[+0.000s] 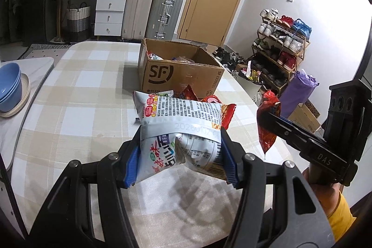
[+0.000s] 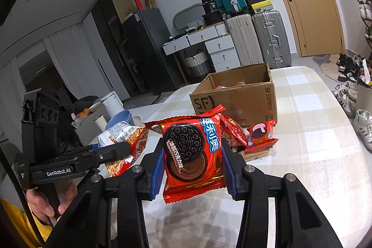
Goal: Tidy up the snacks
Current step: 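Grasp the white chip bag with the left gripper while the right holds the Oreo packet, then carry both packets over the box and open both grippers to drop them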
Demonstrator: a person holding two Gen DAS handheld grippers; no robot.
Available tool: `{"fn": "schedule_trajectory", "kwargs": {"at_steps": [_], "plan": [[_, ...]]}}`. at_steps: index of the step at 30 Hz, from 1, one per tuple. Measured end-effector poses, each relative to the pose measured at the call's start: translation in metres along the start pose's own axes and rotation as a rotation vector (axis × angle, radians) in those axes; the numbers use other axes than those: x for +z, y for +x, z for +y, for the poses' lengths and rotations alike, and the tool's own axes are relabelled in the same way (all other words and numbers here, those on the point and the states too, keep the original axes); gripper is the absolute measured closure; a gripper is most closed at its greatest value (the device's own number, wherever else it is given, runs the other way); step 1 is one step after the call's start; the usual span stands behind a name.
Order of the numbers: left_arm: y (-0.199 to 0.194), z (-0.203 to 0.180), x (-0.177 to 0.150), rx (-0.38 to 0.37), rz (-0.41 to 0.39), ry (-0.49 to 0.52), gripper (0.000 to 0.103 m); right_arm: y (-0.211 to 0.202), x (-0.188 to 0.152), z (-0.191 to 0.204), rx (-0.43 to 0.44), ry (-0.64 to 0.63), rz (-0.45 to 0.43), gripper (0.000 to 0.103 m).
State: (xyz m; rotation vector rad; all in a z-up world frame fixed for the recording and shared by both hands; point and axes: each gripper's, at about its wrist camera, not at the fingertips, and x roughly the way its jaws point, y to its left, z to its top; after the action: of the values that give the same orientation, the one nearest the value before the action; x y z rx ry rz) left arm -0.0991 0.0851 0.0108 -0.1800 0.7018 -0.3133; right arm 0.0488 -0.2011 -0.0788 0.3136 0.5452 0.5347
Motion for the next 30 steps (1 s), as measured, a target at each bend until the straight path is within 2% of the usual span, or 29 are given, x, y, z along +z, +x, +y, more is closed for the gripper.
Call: {"fn": "schedule_trajectory", "kwargs": {"at_steps": [5, 12, 17, 21, 24, 27, 30], "plan": [[0.022, -0.003, -0.001, 0.002, 0.006, 0.008, 0.047, 0.006, 0.003, -0.009, 0.010, 0.022, 0.010, 0.059], [0.073, -0.010, 0.017, 0.010, 0.019, 0.017, 0.047, 0.017, 0.014, -0.020, 0.010, 0.032, 0.023, 0.059], [0.093, -0.016, 0.035, 0.017, 0.009, 0.034, 0.047, 0.026, 0.030, -0.023, 0.012, 0.013, 0.019, 0.059], [0.107, -0.025, 0.059, 0.009, -0.007, 0.046, 0.047, 0.037, 0.054, -0.028, 0.024, -0.004, 0.016, 0.059], [0.119, -0.028, 0.089, 0.012, -0.022, 0.044, 0.046, 0.044, 0.077, -0.035, 0.025, 0.010, 0.018, 0.059], [0.123, -0.027, 0.116, -0.018, -0.034, 0.020, 0.046, 0.051, 0.103, -0.043, 0.034, 0.023, 0.021, 0.059], [0.126, -0.031, 0.143, 0.012, -0.070, 0.045, 0.046, 0.058, 0.133, -0.047, 0.039, 0.009, 0.016, 0.059]]}}
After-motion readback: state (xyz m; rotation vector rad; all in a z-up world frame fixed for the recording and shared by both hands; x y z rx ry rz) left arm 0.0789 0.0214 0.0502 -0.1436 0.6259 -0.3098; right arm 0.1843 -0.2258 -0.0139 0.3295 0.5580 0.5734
